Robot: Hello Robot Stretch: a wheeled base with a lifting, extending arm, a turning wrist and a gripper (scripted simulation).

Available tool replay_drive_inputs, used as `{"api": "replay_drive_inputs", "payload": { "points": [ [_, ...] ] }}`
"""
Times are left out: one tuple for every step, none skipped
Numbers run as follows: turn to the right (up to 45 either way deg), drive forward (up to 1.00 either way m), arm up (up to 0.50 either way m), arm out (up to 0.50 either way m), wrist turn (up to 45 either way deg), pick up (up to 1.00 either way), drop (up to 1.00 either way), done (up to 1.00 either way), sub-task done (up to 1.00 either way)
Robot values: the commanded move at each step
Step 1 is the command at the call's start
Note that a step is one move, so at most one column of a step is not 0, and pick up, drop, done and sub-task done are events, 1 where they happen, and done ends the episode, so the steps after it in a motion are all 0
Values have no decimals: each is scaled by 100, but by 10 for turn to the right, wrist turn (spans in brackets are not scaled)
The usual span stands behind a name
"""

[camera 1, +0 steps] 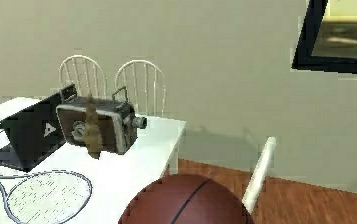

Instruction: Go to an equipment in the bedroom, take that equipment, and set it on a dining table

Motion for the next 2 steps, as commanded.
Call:
{"api": "replay_drive_inputs", "payload": {
  "points": [
    [450, 0, 0, 0, 0, 0, 0, 0, 0],
    [450, 0, 0, 0, 0, 0, 0, 0, 0]
  ]
}}
